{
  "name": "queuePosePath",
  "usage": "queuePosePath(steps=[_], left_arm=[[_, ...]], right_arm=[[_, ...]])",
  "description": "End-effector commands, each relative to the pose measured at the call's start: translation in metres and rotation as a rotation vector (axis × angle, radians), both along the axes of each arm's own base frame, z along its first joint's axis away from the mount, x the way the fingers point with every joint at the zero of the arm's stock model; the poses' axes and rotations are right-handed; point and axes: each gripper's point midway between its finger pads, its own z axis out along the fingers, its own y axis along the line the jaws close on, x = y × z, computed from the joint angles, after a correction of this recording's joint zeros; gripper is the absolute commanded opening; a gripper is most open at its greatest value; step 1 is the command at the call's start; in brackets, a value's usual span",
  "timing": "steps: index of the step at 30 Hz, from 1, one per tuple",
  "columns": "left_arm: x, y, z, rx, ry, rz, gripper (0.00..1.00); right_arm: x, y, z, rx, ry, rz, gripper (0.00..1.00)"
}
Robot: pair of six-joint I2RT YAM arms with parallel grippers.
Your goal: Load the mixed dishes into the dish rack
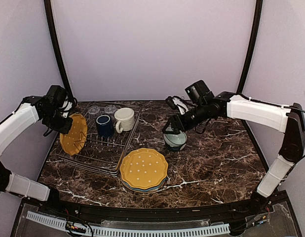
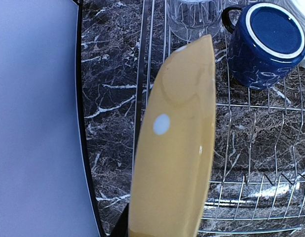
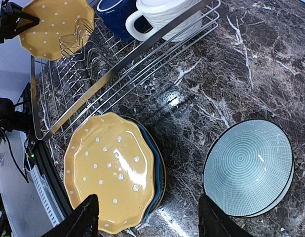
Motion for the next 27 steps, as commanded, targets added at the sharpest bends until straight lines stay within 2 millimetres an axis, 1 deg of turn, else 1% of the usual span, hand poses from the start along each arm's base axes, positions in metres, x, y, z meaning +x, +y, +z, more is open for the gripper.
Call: queuePosePath(steps=[1, 3, 8, 9, 12, 13, 17, 20, 21, 23, 27], left_arm=[[0.003, 0.013, -0.007, 0.052, -0.016, 0.035, 0.05], [0.003, 0.012, -0.010, 0.043, -0.010, 0.035, 0.08], [0.001, 0.011, -0.015, 0.041, 0.005, 0.037, 0.19], [0.001, 0.011, -0.015, 0.041, 0.006, 0.038, 0.23], [0.001, 0.012, -0.011, 0.043, -0.003, 0.040, 0.29], [0.000, 0.012, -0.009, 0.043, -0.008, 0.041, 0.33], [0.002, 0.013, -0.002, 0.043, -0.028, 0.042, 0.43], [0.003, 0.012, 0.003, 0.041, -0.036, 0.041, 0.50], [0.003, 0.013, 0.004, 0.042, -0.039, 0.042, 0.55], [0.003, 0.014, 0.008, 0.046, -0.052, 0.044, 0.60], [0.003, 0.014, 0.017, 0.045, -0.081, 0.043, 0.64]], right_arm=[[-0.019, -0.002, -0.010, -0.032, 0.024, 0.017, 0.66], [-0.026, 0.000, -0.020, -0.064, 0.041, 0.020, 0.65], [-0.041, 0.004, -0.050, -0.168, 0.084, 0.025, 0.63], [-0.043, 0.004, -0.057, -0.194, 0.091, 0.024, 0.61], [-0.049, 0.004, -0.075, -0.270, 0.109, 0.023, 0.58], [-0.051, 0.003, -0.081, -0.292, 0.118, 0.024, 0.57], [-0.059, 0.008, -0.100, -0.340, 0.151, 0.039, 0.51], [-0.062, 0.012, -0.108, -0.356, 0.166, 0.044, 0.46], [-0.062, 0.013, -0.110, -0.357, 0.170, 0.043, 0.44], [-0.064, 0.016, -0.113, -0.358, 0.177, 0.046, 0.41], [-0.065, 0.022, -0.118, -0.358, 0.193, 0.047, 0.31]])
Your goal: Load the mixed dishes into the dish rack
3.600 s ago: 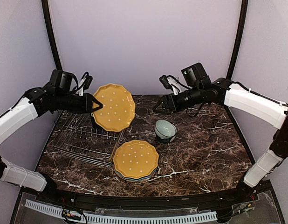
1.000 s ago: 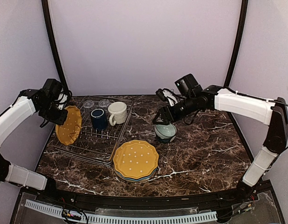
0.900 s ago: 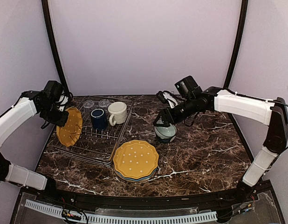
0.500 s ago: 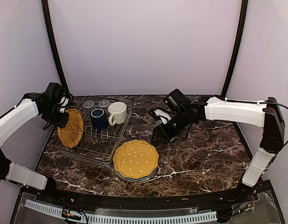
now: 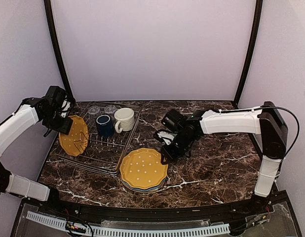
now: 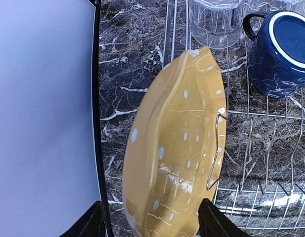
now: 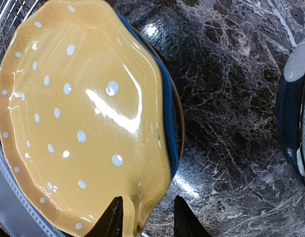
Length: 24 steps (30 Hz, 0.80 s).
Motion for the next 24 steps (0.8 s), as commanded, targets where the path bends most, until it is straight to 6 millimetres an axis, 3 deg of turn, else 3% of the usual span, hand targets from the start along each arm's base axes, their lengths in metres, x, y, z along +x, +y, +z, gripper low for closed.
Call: queuePosePath(steps=[1, 12, 18, 24], left_arm=[[-0.002, 0.002, 0.023, 0.000, -0.060, -0.002, 0.64], [0.000, -0.005, 0.035, -0.039, -0.104, -0.024, 0.66], [0.004, -0.027, 0.041, -0.155, -0.140, -0.094, 0.77], [0.007, -0.044, 0.050, -0.245, -0.173, -0.138, 0.80]], right_arm=[[0.002, 0.013, 0.002, 0.012, -0.001, -0.006, 0.29], [0.002, 0.013, -0.012, -0.018, 0.027, -0.049, 0.17], [0.010, 0.012, 0.003, -0.017, -0.012, -0.071, 0.00], [0.016, 0.009, 0.026, -0.003, -0.056, -0.094, 0.00]])
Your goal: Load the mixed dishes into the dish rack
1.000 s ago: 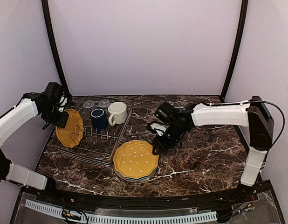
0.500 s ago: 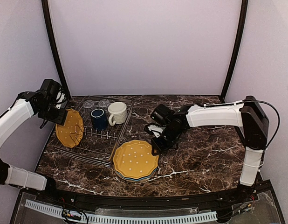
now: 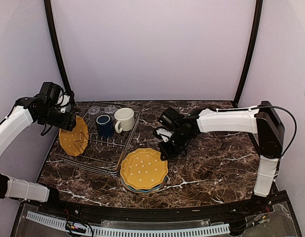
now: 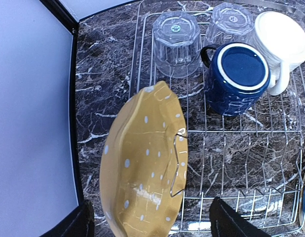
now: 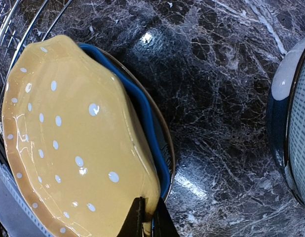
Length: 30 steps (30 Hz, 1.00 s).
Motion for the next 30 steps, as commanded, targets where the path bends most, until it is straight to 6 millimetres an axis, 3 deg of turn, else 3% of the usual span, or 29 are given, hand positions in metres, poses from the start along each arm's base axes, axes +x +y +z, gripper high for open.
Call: queuePosePath(steps=[1, 4, 14, 17, 22, 26, 30], left_arm=[[0.004, -0.020, 0.024, -0.113, -0.071, -0.054, 0.80], [0.007, -0.029, 0.034, -0.171, -0.111, -0.067, 0.81], [0.002, -0.102, 0.073, -0.652, -0.201, -0.219, 0.82], [-0.003, -0.119, 0.079, -0.710, -0.222, -0.262, 0.83], [-0.012, -0.154, 0.067, -0.778, -0.138, -0.303, 0.84], [-0.019, -0.201, 0.044, -0.900, -0.012, -0.362, 0.88], [-0.027, -0.231, 0.029, -1.001, 0.069, -0.392, 0.93]], right_arm=[[0.005, -0.004, 0.031, 0.003, -0.062, -0.004, 0.00], [0.013, -0.011, 0.049, 0.032, -0.088, -0.033, 0.00], [0.037, -0.036, 0.106, 0.211, -0.145, -0.115, 0.00], [0.043, -0.039, 0.118, 0.262, -0.153, -0.142, 0.00], [0.058, -0.033, 0.142, 0.348, -0.187, -0.166, 0.00], [0.066, -0.021, 0.160, 0.405, -0.205, -0.151, 0.00], [0.070, -0.009, 0.175, 0.470, -0.212, -0.133, 0.00]])
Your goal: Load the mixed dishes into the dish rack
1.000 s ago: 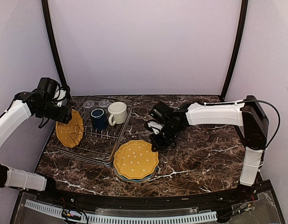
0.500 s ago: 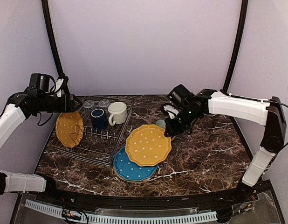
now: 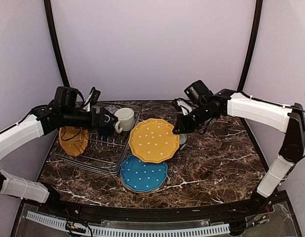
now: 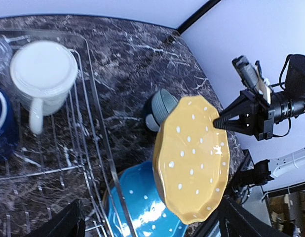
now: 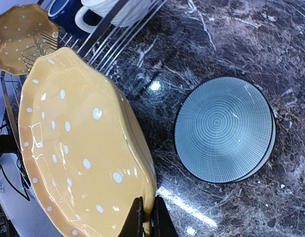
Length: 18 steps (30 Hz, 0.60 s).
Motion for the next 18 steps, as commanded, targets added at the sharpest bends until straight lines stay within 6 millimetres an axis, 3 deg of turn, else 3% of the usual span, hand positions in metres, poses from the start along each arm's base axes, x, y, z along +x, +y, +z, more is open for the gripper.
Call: queuePosePath(steps=[1, 10, 18], left_arm=[[-0.011, -0.034, -0.010, -0.145, 0.102, -0.076, 0.94], [-0.013, -0.068, -0.020, -0.267, 0.181, -0.187, 0.94], [-0.013, -0.081, -0.035, -0.277, 0.283, -0.242, 0.73]], right_arm=[[0.018, 0.042, 0.075, 0.269, -0.118, 0.051, 0.00], [0.015, 0.053, 0.085, 0.332, -0.112, 0.097, 0.00], [0.013, 0.055, 0.087, 0.351, -0.111, 0.107, 0.00]])
